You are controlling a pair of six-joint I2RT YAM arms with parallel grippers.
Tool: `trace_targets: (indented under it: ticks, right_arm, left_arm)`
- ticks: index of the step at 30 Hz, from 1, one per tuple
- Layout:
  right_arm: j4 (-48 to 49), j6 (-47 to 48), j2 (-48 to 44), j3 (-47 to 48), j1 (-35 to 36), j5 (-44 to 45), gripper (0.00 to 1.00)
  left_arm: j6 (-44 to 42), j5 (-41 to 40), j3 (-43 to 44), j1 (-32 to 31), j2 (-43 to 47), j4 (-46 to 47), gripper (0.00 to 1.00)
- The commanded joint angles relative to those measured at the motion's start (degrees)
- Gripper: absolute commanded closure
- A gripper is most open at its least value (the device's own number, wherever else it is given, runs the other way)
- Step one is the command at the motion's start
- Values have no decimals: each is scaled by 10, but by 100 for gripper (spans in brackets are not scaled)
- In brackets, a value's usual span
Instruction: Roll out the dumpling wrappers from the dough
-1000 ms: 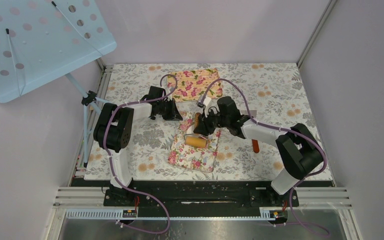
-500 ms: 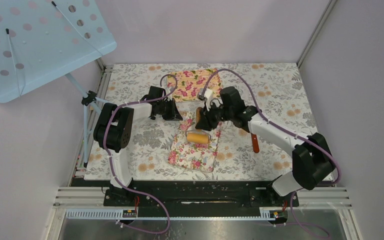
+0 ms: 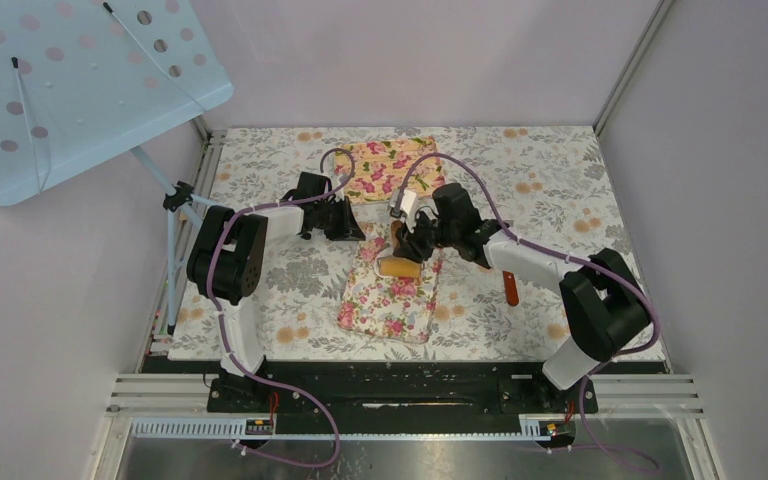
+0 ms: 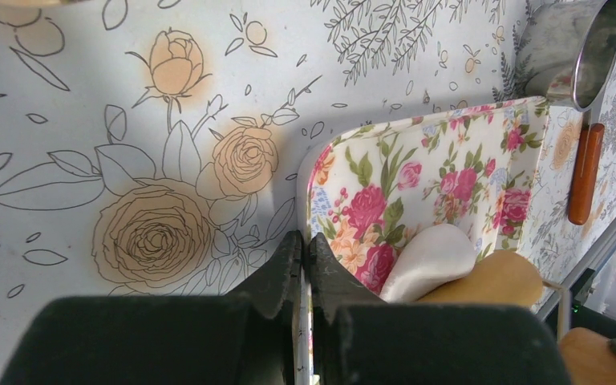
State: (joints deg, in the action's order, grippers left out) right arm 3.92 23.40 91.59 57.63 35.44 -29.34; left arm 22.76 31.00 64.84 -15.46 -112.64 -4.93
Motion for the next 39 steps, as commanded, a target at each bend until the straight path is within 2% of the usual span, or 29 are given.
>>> trace_targets:
  ticks: [1, 7, 11, 23, 30, 39]
  right_arm:
    - [99, 57, 7, -30, -3, 17, 100]
    - [114, 81, 14, -59, -3, 37, 100]
    - [141, 65, -15, -79, -3, 6, 100]
    - [83, 25, -76, -23, -3, 5, 100]
    - [75, 51, -52, -11, -3, 29, 100]
    - [107, 80, -16, -43, -3, 35, 100]
  left_arm:
    - [-10, -26, -4, 3, -12, -31, 100]
    - [-11, -25, -4, 3, -12, -32, 100]
    - [-11, -25, -4, 3, -12, -31, 100]
    - [-11, -25, -4, 3, -12, -31, 100]
    - [-11, -26, -4, 3, -12, -31, 100]
    - [-11, -25, -3, 3, -13, -31, 100]
